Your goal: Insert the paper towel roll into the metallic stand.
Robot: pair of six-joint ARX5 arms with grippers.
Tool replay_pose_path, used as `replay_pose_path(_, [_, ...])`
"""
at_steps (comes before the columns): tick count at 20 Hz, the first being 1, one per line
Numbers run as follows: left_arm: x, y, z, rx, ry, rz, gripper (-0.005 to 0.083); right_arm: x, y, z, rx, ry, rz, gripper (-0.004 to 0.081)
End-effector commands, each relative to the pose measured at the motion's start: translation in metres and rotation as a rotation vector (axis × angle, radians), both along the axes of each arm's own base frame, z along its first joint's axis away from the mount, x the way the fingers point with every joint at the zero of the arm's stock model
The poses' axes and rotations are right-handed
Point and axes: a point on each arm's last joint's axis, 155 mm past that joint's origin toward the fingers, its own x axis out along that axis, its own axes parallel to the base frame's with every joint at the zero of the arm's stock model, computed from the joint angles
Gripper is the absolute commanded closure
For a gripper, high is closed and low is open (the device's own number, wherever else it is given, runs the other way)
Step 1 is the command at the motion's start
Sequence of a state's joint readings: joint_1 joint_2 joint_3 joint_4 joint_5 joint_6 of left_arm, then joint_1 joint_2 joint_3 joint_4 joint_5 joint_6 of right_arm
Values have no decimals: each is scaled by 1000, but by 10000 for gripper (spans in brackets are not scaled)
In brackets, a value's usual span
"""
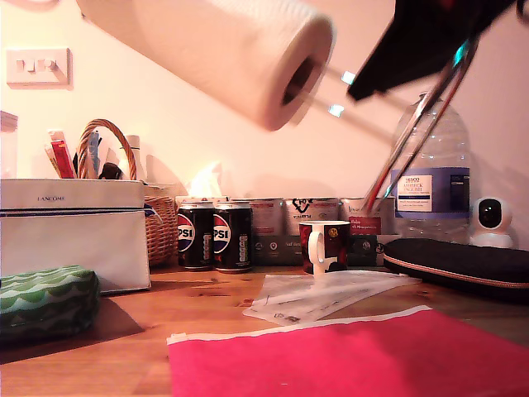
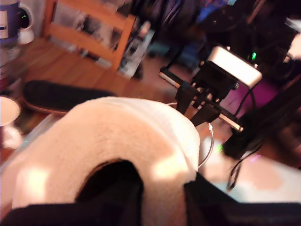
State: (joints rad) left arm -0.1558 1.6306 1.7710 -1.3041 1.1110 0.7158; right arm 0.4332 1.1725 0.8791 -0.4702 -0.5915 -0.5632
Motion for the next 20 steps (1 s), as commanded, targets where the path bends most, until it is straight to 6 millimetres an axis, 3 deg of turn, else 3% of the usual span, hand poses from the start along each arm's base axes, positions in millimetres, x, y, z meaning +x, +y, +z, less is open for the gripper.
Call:
replay_pose_path(1, [12,1,-9,76,-47,34,797,-2,6,6,60,-37,14,783])
replay_pose_path(6, [18,-11,-21,225,-108,92,797,18,15,8,215,-130,-54,783])
replay_pose_path(9, [25,-15,-26,288,-144,126,797,16,18,2,297,-153,-77,783])
replay_pose_path(13, [38,-13,-16,332,-205,194,797,12,16,-12,365,-172,-105,783])
replay_pose_path(15, [40,-12,-11,349,-215,221,797,16,15,-7,410,-221,-131,783])
replay_pose_path(17, [38,-19,-12,353,-223,212,797,17,24,-4,451,-232,-128,783])
replay_pose_path(20, [46,-20,-15,427,-290,252,797,19,41,-16,458,-234,-114,783])
